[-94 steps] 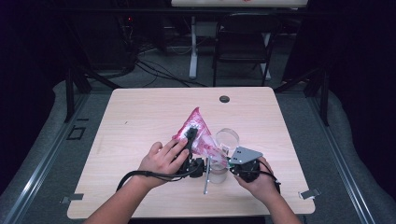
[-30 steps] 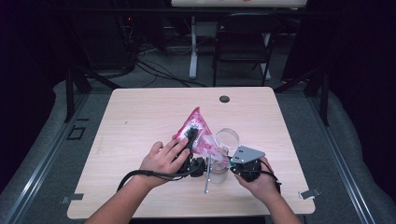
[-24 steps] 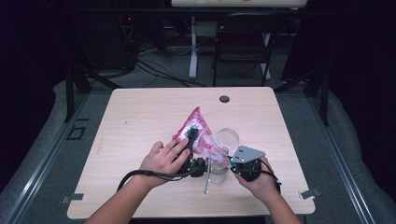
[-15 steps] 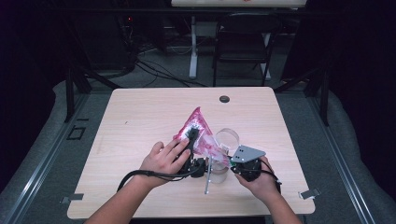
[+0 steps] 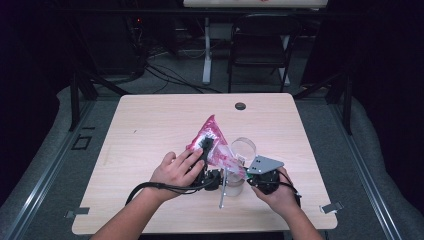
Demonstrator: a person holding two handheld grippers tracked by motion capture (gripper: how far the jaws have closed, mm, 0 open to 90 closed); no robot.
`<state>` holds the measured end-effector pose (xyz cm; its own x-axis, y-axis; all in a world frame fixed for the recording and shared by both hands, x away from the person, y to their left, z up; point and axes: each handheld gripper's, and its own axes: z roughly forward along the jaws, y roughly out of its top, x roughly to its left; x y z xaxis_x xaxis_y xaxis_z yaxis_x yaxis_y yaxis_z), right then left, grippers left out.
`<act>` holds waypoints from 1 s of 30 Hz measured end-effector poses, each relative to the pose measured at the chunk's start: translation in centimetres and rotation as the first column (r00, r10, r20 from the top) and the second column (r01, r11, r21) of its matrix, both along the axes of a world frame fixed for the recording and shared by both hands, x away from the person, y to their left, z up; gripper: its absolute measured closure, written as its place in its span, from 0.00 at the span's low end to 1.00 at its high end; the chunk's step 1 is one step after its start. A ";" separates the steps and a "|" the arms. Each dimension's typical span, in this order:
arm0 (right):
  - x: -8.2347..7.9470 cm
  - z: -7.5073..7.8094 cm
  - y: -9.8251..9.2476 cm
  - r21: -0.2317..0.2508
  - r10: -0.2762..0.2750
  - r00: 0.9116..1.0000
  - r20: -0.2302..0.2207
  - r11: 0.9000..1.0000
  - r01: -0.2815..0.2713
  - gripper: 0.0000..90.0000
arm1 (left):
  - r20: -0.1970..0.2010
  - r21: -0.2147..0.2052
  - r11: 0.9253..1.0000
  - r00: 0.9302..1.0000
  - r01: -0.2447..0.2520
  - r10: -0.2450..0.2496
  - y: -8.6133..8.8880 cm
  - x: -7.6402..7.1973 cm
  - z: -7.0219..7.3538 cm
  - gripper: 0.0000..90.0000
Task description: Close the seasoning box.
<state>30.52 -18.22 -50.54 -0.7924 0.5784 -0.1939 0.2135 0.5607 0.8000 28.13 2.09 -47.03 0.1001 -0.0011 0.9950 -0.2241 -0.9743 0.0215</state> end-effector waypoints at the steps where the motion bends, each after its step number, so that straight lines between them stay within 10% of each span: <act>1: 0.0 0.0 0.0 -0.001 0.001 1.000 -0.003 1.000 -0.001 1.00 | 0.002 0.001 1.000 1.000 0.000 0.000 0.0 0.0 0.0 0.81; 30: 0.2 -0.2 0.0 -0.011 -0.002 1.000 -0.013 1.000 0.002 1.00 | -0.017 -0.001 1.000 1.000 -0.001 0.001 -0.1 -0.1 -0.1 0.81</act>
